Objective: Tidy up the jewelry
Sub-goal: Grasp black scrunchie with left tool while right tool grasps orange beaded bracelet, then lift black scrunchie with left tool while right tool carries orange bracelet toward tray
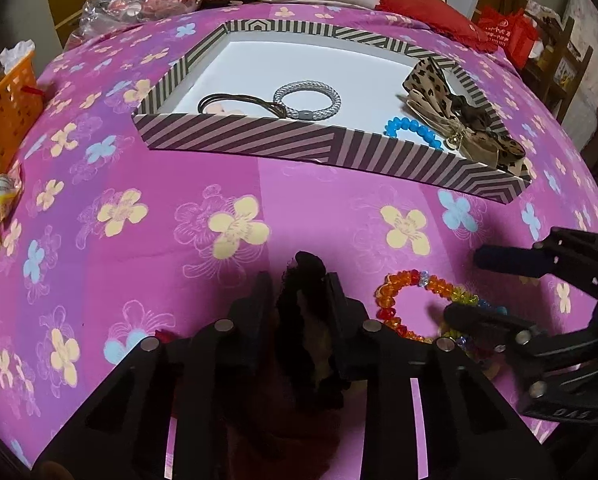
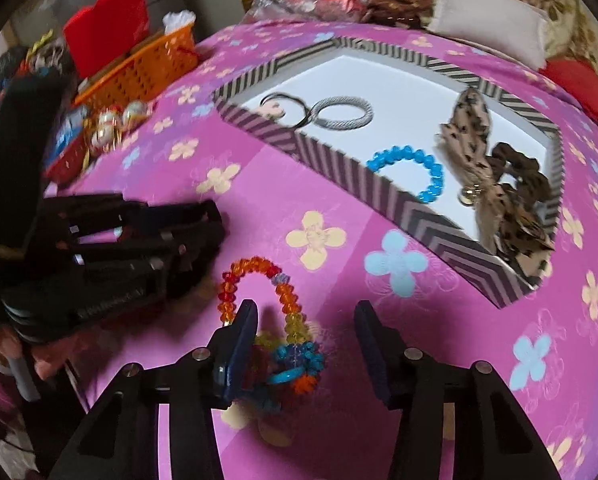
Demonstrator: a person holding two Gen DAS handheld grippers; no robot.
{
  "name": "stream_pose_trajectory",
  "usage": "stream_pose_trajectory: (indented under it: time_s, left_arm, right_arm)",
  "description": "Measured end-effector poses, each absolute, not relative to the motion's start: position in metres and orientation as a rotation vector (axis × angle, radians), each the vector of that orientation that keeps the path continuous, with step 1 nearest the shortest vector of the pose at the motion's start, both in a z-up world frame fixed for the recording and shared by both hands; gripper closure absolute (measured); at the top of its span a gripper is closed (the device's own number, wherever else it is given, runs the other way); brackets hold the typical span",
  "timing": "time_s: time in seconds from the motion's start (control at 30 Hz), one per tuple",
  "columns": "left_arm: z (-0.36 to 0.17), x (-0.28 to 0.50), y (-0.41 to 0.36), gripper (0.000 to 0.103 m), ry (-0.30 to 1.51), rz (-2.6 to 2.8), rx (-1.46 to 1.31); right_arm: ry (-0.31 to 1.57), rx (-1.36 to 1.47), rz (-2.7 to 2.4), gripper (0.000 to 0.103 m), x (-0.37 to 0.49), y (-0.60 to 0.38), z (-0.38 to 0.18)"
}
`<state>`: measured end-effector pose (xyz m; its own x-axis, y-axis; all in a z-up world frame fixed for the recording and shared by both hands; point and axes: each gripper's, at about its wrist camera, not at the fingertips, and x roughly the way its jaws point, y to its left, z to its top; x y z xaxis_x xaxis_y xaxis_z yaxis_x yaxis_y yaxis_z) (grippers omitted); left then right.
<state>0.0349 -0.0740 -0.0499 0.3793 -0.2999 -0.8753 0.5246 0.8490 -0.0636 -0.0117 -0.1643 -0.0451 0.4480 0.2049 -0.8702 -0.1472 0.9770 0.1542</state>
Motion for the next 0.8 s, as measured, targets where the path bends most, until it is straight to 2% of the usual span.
stream_pose_trajectory:
  time_s: [0.03,0.1,0.13,0.2,0.3,0.8]
  left_arm:
    - [-0.050,0.036,-0.072,0.077,1.060,-0.537,0.233]
    - [-0.050,0.036,-0.070,0.078,1.058,-0.546,0.222]
    - [-0.050,0.035,-0.069,0.081,1.054,-0.546,0.219]
    - [-0.050,0.035,-0.066,0.089,1.051,-0.548,0.210]
    - [-0.048,0.034,-0.062,0.094,1.062,-0.560,0.177]
    - [0.007,0.011,-0.046,0.095,0.965,-0.558,0.120]
  right_arm:
    - [1.083,0.020,0.211,0.057,-0.013,-0.161,-0.046]
    - [1.080,-0.060,0.180,0.071,-0.014,-0.155,-0.048]
    - [1.074,-0.089,0.174,0.074,-0.016,-0.153,-0.048]
    - [1.069,-0.101,0.180,0.093,-0.017,-0.151,-0.048]
    - [1.052,-0.123,0.172,0.094,-0.022,-0.150,-0.047]
    - [0.868,-0.007,0.201,0.094,-0.044,-0.151,0.029]
